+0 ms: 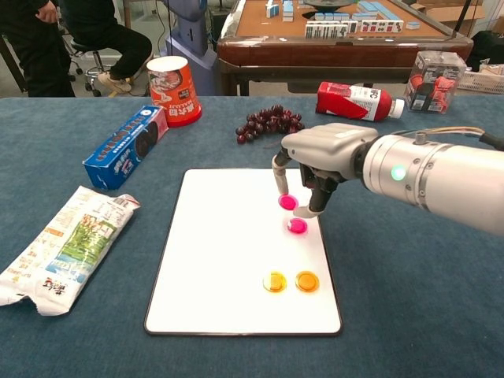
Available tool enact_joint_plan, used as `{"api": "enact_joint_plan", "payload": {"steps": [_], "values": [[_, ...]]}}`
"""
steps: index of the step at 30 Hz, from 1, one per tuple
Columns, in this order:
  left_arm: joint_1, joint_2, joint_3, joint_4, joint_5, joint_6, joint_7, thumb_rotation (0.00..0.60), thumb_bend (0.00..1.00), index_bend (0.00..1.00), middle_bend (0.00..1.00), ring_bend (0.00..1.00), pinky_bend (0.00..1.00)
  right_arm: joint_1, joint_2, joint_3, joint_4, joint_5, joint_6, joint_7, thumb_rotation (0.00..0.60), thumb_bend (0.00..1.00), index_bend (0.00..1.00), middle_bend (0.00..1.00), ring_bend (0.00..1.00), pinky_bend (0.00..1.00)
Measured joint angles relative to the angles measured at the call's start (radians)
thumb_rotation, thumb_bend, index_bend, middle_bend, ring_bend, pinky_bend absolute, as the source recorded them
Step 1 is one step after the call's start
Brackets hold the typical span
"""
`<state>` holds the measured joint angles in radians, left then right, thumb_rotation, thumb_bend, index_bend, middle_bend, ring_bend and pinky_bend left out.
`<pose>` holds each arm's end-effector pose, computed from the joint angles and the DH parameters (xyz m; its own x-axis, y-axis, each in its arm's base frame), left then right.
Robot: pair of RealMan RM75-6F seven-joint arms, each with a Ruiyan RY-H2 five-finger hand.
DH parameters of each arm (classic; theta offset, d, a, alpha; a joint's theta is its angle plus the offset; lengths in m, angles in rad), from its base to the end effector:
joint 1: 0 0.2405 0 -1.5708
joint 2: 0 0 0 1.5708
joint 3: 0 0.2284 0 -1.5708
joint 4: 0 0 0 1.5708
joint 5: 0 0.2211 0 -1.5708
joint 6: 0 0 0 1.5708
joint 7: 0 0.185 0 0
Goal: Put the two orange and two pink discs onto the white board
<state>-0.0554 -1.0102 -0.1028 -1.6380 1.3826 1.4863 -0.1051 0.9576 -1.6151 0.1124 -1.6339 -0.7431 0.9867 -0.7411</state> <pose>-0.3135 0.2223 0.1866 0.3627 -0.0583 0.9301 0.9270 0.1252 -0.3537 -0.0617 -0.3322 -0.0893 0.6203 -0.3305 0.7113 -0.7601 -0.4771 0.4411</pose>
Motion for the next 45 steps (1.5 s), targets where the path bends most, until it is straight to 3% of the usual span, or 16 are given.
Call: {"api": "enact_joint_plan", "payload": {"steps": [18,26,32,39,45], "values": [[0.004,0.007,-0.003,0.0,-0.003,0.004,-0.014,0.6,0.24,0.49,0.58,0.49,0.78,0.027,-0.074,0.002,0.065,0.037,-0.013,-0.013,0.6,0.24,0.49,1.0,1.0,1.0],[0.004,0.008,-0.003,-0.001,-0.003,0.003,-0.018,0.6,0.25,0.49,0.58,0.49,0.78,0.027,-0.089,0.007,0.082,0.015,-0.017,0.011,0.6,0.13,0.33,1.0,1.0,1.0],[0.006,0.01,-0.004,-0.001,-0.004,0.005,-0.021,0.6,0.24,0.49,0.58,0.49,0.78,0.026,-0.095,0.008,0.093,0.001,-0.02,0.023,0.6,0.12,0.31,1.0,1.0,1.0],[0.004,0.009,-0.003,0.002,-0.005,-0.001,-0.02,0.6,0.24,0.49,0.58,0.49,0.78,0.006,-0.045,0.002,0.045,-0.036,0.015,0.027,0.6,0.14,0.31,1.0,1.0,1.0],[0.0,0.003,0.004,0.001,0.004,-0.007,-0.002,0.6,0.24,0.49,0.58,0.49,0.78,-0.029,0.061,-0.015,-0.061,-0.09,0.067,0.026,0.6,0.16,0.47,1.0,1.0,1.0]]}}
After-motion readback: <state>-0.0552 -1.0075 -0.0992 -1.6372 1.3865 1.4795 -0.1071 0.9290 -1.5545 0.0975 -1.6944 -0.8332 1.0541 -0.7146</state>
